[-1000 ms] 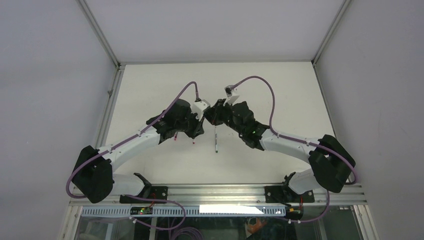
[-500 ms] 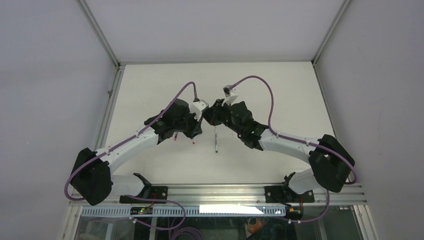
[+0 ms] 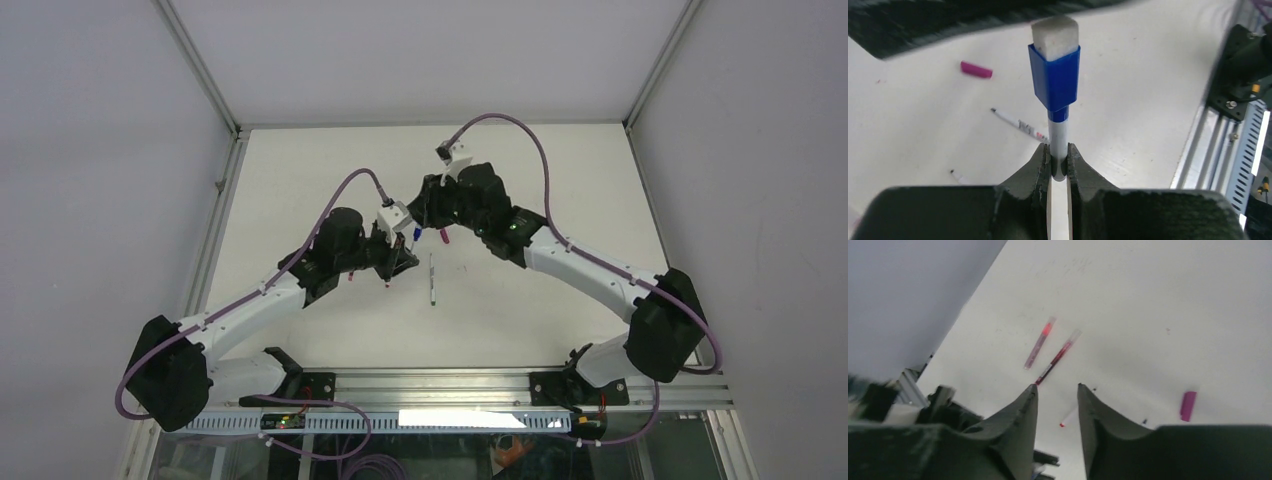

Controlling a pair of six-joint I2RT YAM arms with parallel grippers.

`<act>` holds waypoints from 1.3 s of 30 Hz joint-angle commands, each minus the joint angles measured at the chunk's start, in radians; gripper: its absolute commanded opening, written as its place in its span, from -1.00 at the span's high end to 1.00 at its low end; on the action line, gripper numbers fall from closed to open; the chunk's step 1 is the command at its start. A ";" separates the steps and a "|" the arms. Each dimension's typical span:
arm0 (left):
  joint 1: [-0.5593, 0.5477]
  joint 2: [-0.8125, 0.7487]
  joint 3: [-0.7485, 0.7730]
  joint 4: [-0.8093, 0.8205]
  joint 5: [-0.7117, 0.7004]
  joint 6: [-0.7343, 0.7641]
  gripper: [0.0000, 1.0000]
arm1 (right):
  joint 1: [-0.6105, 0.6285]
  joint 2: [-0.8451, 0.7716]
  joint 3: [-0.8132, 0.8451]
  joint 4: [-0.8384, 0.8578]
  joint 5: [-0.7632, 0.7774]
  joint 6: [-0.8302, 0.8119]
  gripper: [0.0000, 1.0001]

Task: Insert the pens into the pen caps

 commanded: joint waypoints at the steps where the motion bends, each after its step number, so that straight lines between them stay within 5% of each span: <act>1: -0.023 -0.019 -0.004 0.135 0.162 0.020 1.00 | -0.092 -0.002 0.097 -0.120 0.003 -0.079 0.15; 11: -0.023 0.075 -0.052 0.136 0.077 -0.017 1.00 | -0.278 -0.261 -0.053 -0.149 0.001 -0.083 -0.04; 23: 0.010 0.312 0.354 -0.235 -0.443 -0.095 1.00 | -0.282 -0.308 -0.247 -0.139 -0.070 -0.033 -0.04; 29: 0.069 0.462 0.525 -0.393 -0.496 -0.144 1.00 | -0.281 -0.323 -0.251 -0.183 -0.081 -0.059 -0.05; 39: 0.130 0.538 0.543 -0.555 -0.381 -0.203 1.00 | -0.264 -0.257 -0.253 -0.201 -0.117 -0.010 0.01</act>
